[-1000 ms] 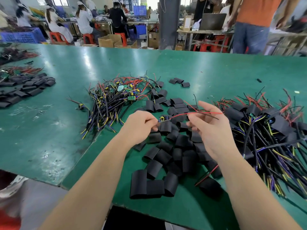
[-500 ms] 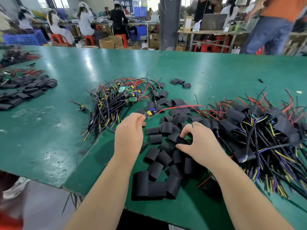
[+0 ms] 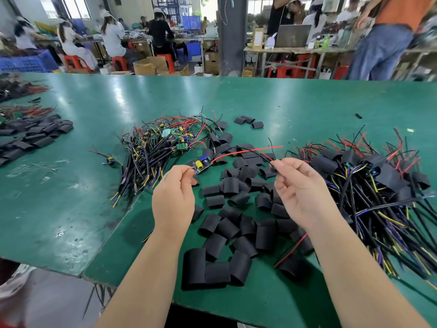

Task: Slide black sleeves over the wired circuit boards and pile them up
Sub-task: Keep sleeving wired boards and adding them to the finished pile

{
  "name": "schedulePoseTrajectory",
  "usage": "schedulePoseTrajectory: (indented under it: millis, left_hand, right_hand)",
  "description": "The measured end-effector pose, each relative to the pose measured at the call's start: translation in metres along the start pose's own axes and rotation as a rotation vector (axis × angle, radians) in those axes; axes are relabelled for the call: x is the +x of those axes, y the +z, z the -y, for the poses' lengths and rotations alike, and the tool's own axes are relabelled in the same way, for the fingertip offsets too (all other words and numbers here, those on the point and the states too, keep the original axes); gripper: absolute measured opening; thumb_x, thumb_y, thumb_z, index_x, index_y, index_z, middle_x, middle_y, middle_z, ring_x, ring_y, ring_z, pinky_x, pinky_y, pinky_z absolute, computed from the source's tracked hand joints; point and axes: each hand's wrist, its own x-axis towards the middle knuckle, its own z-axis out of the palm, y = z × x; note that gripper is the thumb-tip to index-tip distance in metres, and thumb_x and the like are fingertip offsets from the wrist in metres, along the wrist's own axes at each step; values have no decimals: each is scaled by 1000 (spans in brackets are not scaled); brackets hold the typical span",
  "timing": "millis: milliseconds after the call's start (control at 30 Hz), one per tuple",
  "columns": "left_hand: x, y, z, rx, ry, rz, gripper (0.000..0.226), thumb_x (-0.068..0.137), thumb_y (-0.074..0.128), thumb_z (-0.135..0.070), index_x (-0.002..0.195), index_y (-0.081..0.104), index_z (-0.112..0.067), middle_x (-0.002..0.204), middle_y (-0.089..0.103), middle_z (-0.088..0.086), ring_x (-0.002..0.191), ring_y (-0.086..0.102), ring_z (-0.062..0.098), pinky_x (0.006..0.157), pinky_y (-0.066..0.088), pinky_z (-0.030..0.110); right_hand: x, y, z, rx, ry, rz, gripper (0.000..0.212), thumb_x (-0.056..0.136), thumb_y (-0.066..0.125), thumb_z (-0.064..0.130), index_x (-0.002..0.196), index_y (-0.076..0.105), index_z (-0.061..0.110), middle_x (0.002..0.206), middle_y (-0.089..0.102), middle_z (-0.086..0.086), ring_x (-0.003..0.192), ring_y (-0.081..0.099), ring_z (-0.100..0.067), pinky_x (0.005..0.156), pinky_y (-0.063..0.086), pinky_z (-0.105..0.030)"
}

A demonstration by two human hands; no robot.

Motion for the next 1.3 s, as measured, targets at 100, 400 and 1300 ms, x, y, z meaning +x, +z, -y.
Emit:
schedulePoseTrajectory:
  millis: [100, 400, 1300]
  left_hand:
    - [0, 0, 0, 6, -1, -5, 18, 99, 46, -14, 89, 61, -11, 74, 61, -9, 56, 43, -1, 55, 31, 24]
    - [-3, -1, -6, 53, 73, 83, 20, 93, 50, -14, 88, 67, -5, 77, 66, 1, 72, 59, 23, 66, 42, 31]
    - [3, 24, -39, -475, -82, 367, 8, 90, 62, -16, 91, 70, -18, 61, 46, -14, 54, 39, 0, 55, 29, 8]
  right_hand:
    - [2, -1, 5, 122, 14, -9, 24, 70, 69, -1, 86, 56, 12, 78, 65, -8, 52, 54, -8, 51, 46, -15]
    - [-14, 18, -17, -22, 259, 310, 57, 70, 68, 1, 124, 59, 19, 77, 64, -12, 49, 45, -11, 49, 42, -18]
    - [-6, 14, -7, 232, 77, 221, 37, 73, 63, 6, 110, 62, 10, 93, 72, -12, 56, 55, -8, 58, 50, -16]
